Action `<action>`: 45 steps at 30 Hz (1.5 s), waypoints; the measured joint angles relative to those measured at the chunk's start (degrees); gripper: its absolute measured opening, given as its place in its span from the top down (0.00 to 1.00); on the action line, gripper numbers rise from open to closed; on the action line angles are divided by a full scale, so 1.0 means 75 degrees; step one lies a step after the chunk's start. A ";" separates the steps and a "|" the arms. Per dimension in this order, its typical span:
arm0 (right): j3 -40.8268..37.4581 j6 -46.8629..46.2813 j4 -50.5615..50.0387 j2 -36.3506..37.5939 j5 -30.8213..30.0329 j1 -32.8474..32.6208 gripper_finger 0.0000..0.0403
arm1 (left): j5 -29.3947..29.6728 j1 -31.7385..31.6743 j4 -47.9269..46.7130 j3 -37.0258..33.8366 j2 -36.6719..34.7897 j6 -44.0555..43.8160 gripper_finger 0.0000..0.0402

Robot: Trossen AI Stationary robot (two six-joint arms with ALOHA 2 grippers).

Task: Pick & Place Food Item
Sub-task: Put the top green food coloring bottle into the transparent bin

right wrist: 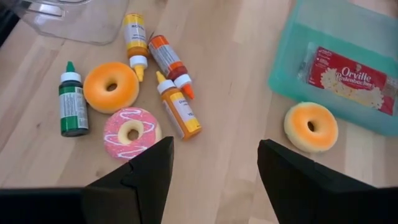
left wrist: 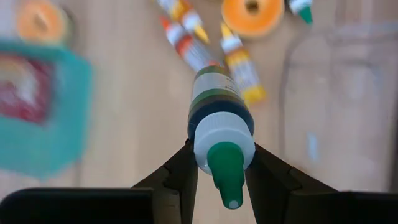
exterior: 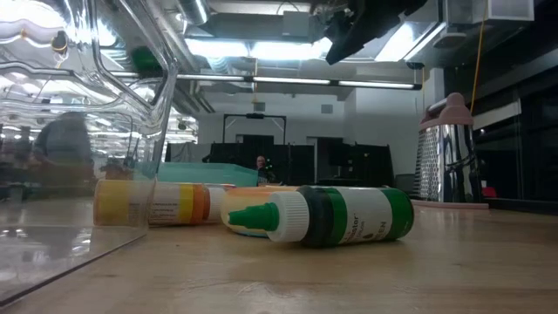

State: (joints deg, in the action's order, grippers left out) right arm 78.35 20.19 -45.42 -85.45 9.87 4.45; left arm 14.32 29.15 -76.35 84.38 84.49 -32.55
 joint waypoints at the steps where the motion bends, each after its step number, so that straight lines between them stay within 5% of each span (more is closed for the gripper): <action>1: -0.0003 0.0009 0.0016 -0.0001 0.0001 -0.0001 0.43 | -0.0271 0.0000 -0.0086 0.0000 -0.0001 -0.0180 0.74; 9: -0.0003 0.0193 0.0238 -0.0003 0.0000 -0.0003 0.43 | -0.1909 0.0003 -0.0208 0.0012 0.0001 -0.1210 0.74; 23: -0.0003 0.0401 0.0284 -0.0006 0.0003 0.0002 0.43 | -0.2570 -0.0050 -0.0263 0.1318 0.1225 -0.1157 0.74; 35: -0.0003 0.0382 0.0284 -0.0006 0.0009 0.0052 0.43 | -0.2007 -0.0114 -0.1710 0.3395 0.3453 0.0135 0.74; 45: -0.0003 0.0378 0.0282 -0.0009 0.0026 0.0052 0.43 | -0.1810 -0.0239 -0.1619 0.4106 0.4013 0.0765 0.74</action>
State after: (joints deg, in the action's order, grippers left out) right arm 78.32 23.03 -43.30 -85.52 10.07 4.84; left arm 0.74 27.36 -88.50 115.18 114.59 -26.81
